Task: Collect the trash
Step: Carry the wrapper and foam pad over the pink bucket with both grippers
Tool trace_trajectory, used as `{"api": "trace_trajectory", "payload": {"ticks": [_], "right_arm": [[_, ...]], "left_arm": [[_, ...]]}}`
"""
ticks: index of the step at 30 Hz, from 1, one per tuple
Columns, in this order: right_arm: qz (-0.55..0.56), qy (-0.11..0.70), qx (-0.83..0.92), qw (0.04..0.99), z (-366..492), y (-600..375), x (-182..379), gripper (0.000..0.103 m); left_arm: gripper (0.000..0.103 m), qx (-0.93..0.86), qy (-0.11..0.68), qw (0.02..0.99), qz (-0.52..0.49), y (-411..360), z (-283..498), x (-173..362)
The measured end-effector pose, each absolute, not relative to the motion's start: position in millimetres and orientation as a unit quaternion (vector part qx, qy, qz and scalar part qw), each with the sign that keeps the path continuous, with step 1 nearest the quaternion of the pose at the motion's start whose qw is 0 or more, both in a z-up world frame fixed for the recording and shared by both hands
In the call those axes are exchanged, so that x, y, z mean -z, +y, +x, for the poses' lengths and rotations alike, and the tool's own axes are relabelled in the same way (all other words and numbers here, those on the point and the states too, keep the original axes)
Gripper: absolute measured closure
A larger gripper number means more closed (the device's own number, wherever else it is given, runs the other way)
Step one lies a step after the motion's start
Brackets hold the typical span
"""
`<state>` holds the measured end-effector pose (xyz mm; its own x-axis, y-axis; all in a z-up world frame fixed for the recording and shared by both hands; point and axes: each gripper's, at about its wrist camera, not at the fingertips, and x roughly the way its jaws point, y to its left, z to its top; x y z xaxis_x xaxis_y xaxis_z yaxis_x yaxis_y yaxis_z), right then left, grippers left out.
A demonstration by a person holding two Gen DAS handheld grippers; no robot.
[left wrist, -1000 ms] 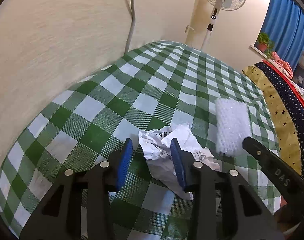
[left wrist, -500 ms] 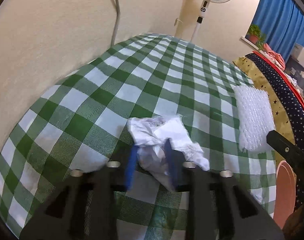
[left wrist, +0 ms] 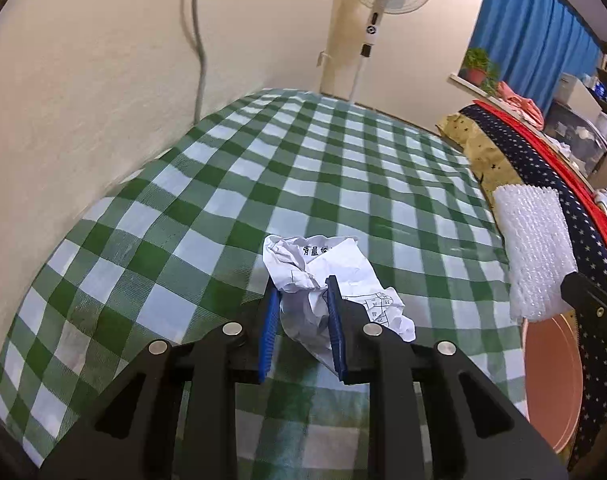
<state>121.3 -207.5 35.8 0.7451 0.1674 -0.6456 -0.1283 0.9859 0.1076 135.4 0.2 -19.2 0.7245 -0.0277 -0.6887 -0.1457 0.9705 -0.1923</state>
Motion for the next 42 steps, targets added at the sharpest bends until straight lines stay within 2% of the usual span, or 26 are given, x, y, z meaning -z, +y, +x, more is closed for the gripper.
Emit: {"api": "trace_trajectory", "payload": {"ticks": [19, 42], "right_arm": [[0.039, 0.305, 0.0, 0.952, 34.0, -270.7, -56.8, 0.091], [0.068, 0.288, 0.157, 0.942, 24.6, -347.3, -52.6, 0.091]], "left_arm": [[0.08, 0.052, 0.319, 0.943, -0.083, -52.9, 86.4, -10.2], [0.08, 0.19, 0.288, 0.938, -0.033, -144.3, 88.4, -9.2]]}}
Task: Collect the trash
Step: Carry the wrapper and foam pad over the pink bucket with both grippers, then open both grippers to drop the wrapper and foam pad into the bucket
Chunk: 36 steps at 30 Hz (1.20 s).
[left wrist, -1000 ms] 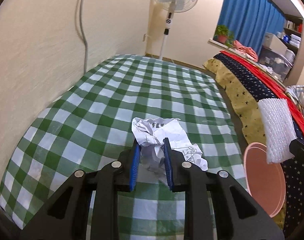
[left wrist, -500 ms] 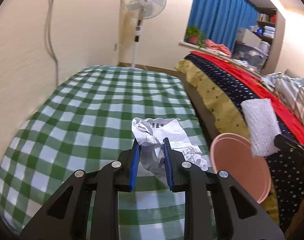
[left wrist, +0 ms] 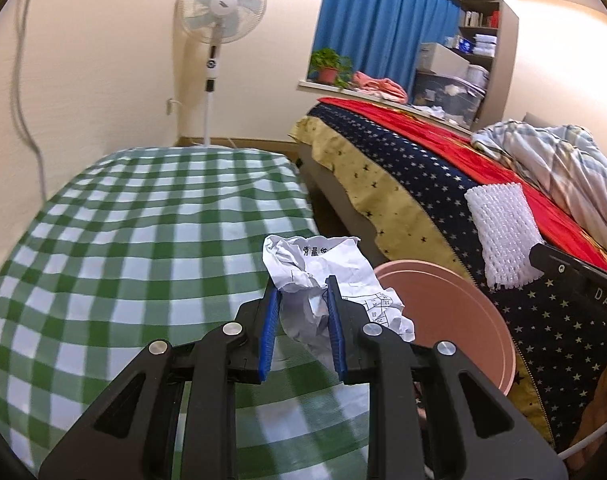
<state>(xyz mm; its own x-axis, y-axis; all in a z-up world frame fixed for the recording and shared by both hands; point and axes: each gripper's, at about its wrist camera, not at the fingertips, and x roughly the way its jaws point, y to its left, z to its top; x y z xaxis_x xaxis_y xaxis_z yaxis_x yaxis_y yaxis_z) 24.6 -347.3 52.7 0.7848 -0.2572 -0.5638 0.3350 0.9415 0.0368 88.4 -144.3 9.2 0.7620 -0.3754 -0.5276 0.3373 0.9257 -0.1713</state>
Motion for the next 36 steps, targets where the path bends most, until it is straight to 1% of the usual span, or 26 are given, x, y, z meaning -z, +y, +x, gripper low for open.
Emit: {"api": "trace_trajectory", "payload": {"ticks": [11, 33, 36], "right_arm": [[0.07, 0.295, 0.206, 0.93, 20.1, -373.8, -45.4, 0.091], [0.08, 0.297, 0.236, 0.922, 10.8, -386.4, -41.2, 0.091], [0.081, 0.296, 0.24, 0.921, 8.7, -387.7, -41.9, 0.09]], "left_arm": [[0.08, 0.235, 0.297, 0.925, -0.015, -194.2, 98.3, 4.5], [0.08, 0.275, 0.32, 0.907, -0.009, -221.4, 101.3, 16.4], [0.08, 0.281, 0.32, 0.905, -0.009, -223.2, 100.7, 16.1]]}}
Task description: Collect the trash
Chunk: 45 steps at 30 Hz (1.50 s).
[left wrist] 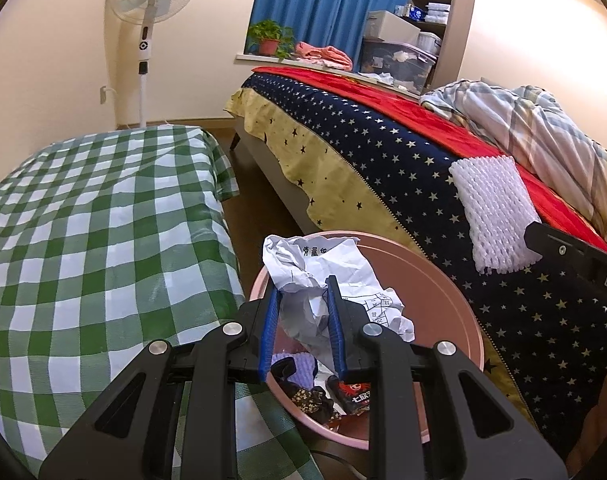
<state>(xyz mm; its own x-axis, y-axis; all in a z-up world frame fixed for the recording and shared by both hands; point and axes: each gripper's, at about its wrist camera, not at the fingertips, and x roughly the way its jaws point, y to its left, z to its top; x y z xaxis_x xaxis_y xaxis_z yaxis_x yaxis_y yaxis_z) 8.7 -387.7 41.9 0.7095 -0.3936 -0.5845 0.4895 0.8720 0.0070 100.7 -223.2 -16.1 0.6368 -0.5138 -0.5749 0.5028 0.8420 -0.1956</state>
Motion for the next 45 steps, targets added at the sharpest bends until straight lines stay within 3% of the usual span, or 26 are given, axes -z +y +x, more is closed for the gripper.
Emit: {"api": "trace_trajectory", "payload": {"ticks": [3, 5, 7, 10, 14, 17, 23, 45], "right_arm": [[0.08, 0.297, 0.252, 0.918, 7.3, -388.0, -42.9, 0.084], [0.081, 0.298, 0.26, 0.915, 6.5, -389.2, -43.0, 0.054], [0.085, 0.291, 0.267, 0.915, 2.9, -390.1, -44.4, 0.042], [0.09, 0.287, 0.273, 0.914, -1.4, -393.3, -46.5, 0.037], [0.096, 0.279, 0.271, 0.916, -6.6, -390.6, -50.7, 0.02], [0.091, 0.273, 0.254, 0.923, -9.1, -381.7, -55.5, 0.013], [0.079, 0.254, 0.226, 0.937, -17.8, -360.9, -67.1, 0.005], [0.055, 0.265, 0.112, 0.956, -50.4, -284.0, -67.7, 0.005]], "left_arm": [[0.077, 0.286, 0.324, 0.902, -0.009, -224.1, 101.1, 17.2], [0.067, 0.289, 0.334, 0.897, -0.008, -224.7, 103.7, 20.2], [0.059, 0.282, 0.333, 0.9, -0.005, -221.7, 103.7, 21.0], [0.058, 0.277, 0.329, 0.903, -0.003, -216.2, 102.5, 17.1], [0.047, 0.268, 0.32, 0.909, -0.004, -203.9, 97.1, 9.4], [0.04, 0.257, 0.313, 0.914, -0.004, -191.8, 90.5, 3.0], [0.028, 0.23, 0.296, 0.927, -0.009, -161.1, 77.1, -11.0], [0.018, 0.102, 0.288, 0.952, -0.024, -42.8, 1.7, -42.6]]}}
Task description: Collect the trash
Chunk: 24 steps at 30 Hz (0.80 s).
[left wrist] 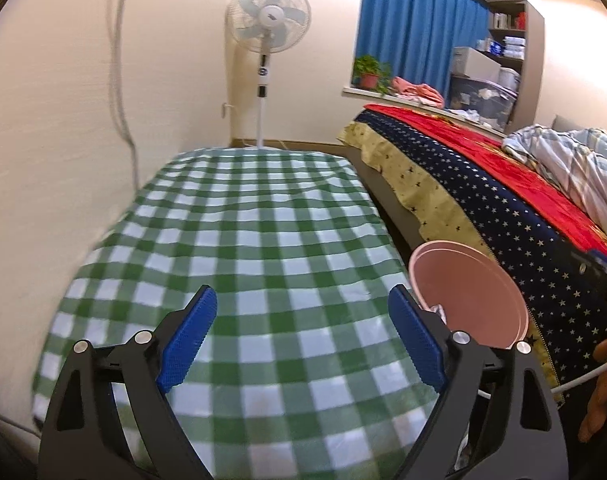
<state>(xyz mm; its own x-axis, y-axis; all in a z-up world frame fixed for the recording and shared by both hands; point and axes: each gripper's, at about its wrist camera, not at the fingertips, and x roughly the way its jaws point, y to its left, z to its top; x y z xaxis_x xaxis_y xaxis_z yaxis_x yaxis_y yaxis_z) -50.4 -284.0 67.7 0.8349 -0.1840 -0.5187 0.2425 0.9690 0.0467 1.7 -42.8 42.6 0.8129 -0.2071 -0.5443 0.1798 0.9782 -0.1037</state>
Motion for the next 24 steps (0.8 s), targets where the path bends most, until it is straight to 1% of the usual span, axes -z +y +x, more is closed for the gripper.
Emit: {"api": "trace_trajectory", "payload": {"ticks": [5, 7, 14, 15, 16, 24], "right_arm": [[0.031, 0.267, 0.093, 0.959, -63.2, -261.8, -64.3, 0.005], [0.03, 0.267, 0.089, 0.959, -64.9, -256.3, -64.0, 0.005], [0.003, 0.263, 0.087, 0.961, -64.2, -241.7, -58.4, 0.005], [0.002, 0.263, 0.088, 0.961, -63.1, -241.3, -57.5, 0.005], [0.002, 0.265, 0.088, 0.96, -61.5, -241.2, -56.6, 0.005], [0.004, 0.275, 0.085, 0.958, -48.0, -237.7, -48.1, 0.005]], "left_arm": [[0.013, 0.081, 0.277, 0.957, -0.02, -28.2, -24.7, -53.8], [0.012, 0.075, 0.273, 0.959, -0.026, -23.1, -32.8, -55.6], [0.012, 0.046, 0.277, 0.959, -0.045, -18.7, -28.1, -48.6], [0.011, 0.043, 0.279, 0.958, -0.043, -19.5, -28.1, -47.6], [0.008, 0.039, 0.28, 0.958, -0.039, -20.2, -26.9, -46.8], [0.008, 0.027, 0.279, 0.959, -0.034, -22.2, -23.7, -43.2]]}}
